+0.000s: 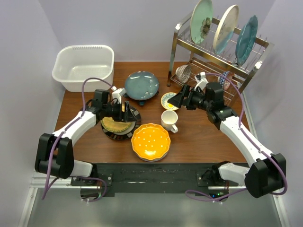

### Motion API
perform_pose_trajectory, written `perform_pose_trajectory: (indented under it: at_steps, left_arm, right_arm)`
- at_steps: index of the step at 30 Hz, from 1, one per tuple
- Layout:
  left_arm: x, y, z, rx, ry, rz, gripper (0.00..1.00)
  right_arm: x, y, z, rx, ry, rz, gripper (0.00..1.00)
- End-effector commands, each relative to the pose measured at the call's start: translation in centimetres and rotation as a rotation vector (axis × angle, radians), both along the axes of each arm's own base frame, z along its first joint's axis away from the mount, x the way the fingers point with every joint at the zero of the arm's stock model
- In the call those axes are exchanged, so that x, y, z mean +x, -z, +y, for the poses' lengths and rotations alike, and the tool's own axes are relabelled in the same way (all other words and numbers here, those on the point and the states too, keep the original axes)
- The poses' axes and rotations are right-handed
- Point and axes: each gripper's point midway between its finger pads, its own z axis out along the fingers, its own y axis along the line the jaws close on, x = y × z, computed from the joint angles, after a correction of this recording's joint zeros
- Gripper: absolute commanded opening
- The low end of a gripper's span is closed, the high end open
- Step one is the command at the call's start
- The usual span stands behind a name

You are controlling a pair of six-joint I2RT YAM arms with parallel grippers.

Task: Place the plates into the plastic bin on the countertop
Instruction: Pick up the plate at the center of the board.

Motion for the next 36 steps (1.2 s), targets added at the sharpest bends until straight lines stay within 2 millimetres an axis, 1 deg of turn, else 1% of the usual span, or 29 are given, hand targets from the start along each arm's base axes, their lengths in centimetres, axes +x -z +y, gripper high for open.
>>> perform_pose_trajectory:
  at_steps: [1,3,5,6,9,16,20,25,31,36]
  left_arm:
    - [-1.5,1.0,-0.7,0.037,0.065,0.029,0.6]
    - [-1.8,1.7,-0.6,0.06,0.06,0.054,0.52]
    - [-2.1,2.2,-0.8,0.08,0.069,0.065,0.49]
    - [-2.3,2.5,-0.9,0.087,0.076,0.075,0.45]
    - [-2.8,3.1,-1.3,0.103,0.093,0.088,0.41]
    - [-3.3,3.5,-1.9,0.126,0.11,0.094,0.4]
    - [-3.3,3.9,-1.7,0.149,0.101,0.099,0.4]
    - [-3.4,4.2,-1.8,0.168,0.097,0.1,0.4]
    - [-3.6,4.7,-1.9,0.186,0.099,0.114,0.36]
    - [-3.7,5.0,-2.4,0.206,0.109,0.123,0.3]
  right_arm:
    - [-0.3,0.4,0.5,-0.005,-0.033,-0.003,0.99]
    - [-0.3,0.4,0.6,-0.005,-0.036,-0.005,0.99]
    - [-0.4,0.5,0.7,-0.005,-0.037,-0.003,0.99]
    - [-0.3,0.6,0.7,-0.007,-0.036,-0.001,0.99]
    - [-0.3,0.8,0.7,-0.008,-0.038,0.004,0.99]
    - [-0.2,1.2,0.9,-0.008,-0.041,0.013,0.99]
    - [-0.3,1.4,1.0,0.007,-0.042,0.022,0.99]
    - [-0.3,1.0,1.4,0.031,-0.054,0.011,0.99]
    - [-0.3,0.9,1.3,0.024,-0.052,0.008,0.99]
    - [-0.4,1.1,1.5,0.028,-0.059,0.017,0.99]
